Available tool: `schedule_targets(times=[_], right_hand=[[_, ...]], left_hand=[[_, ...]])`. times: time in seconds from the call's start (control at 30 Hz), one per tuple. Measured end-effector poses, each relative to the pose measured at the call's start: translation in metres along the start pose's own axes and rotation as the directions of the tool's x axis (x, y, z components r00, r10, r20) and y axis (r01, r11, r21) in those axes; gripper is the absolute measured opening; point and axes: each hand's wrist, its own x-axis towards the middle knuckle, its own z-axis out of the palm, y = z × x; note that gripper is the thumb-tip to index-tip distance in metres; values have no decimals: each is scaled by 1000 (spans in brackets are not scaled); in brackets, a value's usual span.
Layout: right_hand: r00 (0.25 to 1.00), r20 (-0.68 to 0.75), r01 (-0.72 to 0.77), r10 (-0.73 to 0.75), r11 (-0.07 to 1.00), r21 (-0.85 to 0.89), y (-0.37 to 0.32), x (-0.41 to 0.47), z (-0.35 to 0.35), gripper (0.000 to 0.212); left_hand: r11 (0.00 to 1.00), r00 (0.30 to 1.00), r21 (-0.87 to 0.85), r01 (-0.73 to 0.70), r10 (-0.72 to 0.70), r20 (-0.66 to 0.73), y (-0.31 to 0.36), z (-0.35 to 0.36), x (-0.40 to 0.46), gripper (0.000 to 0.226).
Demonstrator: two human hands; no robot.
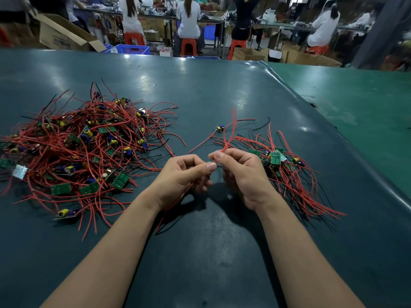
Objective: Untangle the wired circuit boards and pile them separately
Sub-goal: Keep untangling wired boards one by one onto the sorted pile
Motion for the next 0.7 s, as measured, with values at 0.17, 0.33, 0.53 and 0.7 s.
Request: schedule_targets(times=[0.17, 0.33, 0.53, 0.7], right_hand=[[975, -201, 100, -90, 994, 41, 5, 7, -3, 19], [897, -417, 212, -148, 971, 111, 5, 18, -12, 21], [973, -212, -69, 86, 994, 87, -2, 7, -9, 42], [961, 156, -197, 226, 963, -184, -3, -8, 2, 47]], left_hand=[[999, 997, 22, 35, -37, 62, 2, -2, -1, 19], [993, 990, 83, 81, -90, 112, 3, -6, -1, 17], [999, 999, -24, -33, 33, -3, 0, -3, 4, 25], [999, 999, 25, -37, 37, 4, -4, -4, 2, 31]])
